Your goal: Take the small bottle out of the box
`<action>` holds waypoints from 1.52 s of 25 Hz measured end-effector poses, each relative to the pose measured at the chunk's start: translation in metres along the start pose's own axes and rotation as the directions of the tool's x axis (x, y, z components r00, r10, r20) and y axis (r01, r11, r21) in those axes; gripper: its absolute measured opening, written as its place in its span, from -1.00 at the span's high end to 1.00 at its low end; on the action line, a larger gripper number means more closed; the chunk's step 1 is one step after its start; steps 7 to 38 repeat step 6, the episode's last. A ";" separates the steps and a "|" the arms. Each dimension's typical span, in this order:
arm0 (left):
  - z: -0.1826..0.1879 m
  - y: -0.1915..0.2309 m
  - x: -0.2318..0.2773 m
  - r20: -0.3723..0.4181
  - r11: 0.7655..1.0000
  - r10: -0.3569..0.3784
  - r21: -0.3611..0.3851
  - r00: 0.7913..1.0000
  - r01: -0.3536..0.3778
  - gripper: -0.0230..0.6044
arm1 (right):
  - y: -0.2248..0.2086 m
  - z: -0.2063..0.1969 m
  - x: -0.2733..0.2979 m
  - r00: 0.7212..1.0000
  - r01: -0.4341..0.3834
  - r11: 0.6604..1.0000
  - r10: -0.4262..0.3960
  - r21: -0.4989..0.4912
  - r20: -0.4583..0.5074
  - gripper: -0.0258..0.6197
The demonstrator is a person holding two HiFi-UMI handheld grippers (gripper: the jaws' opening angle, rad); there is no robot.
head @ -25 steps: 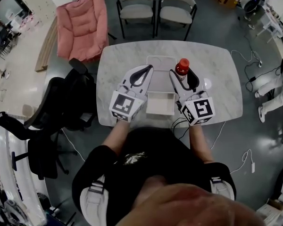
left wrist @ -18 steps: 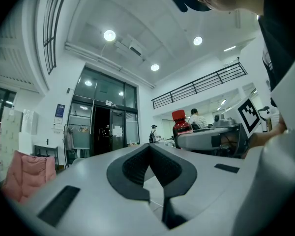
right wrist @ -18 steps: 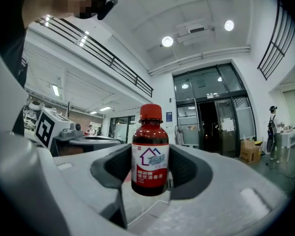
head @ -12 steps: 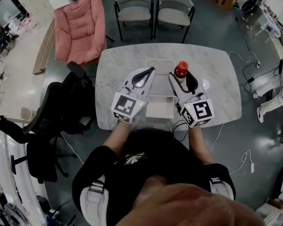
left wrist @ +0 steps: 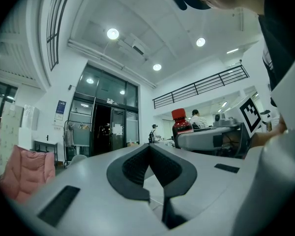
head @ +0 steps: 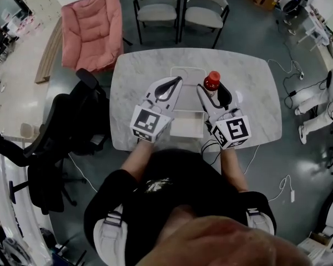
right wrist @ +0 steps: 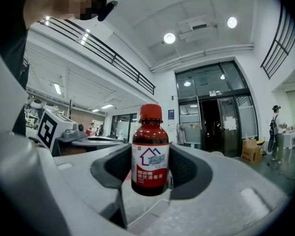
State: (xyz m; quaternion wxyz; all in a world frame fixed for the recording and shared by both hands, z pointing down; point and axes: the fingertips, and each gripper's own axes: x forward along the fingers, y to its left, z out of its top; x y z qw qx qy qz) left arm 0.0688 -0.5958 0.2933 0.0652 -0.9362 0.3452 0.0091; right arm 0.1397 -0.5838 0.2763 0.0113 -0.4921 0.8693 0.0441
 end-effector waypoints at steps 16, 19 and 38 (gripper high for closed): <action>-0.007 0.006 -0.002 -0.007 1.000 0.006 -0.008 1.000 -0.006 0.89 | 0.005 -0.006 0.006 1.000 -0.018 1.000 0.018 -0.009 -0.011 0.25; -0.007 0.006 -0.002 -0.007 1.000 0.006 -0.008 1.000 -0.006 0.89 | 0.005 -0.006 0.006 1.000 -0.018 1.000 0.018 -0.009 -0.011 0.25; -0.007 0.006 -0.002 -0.007 1.000 0.006 -0.008 1.000 -0.006 0.89 | 0.005 -0.006 0.006 1.000 -0.018 1.000 0.018 -0.009 -0.011 0.25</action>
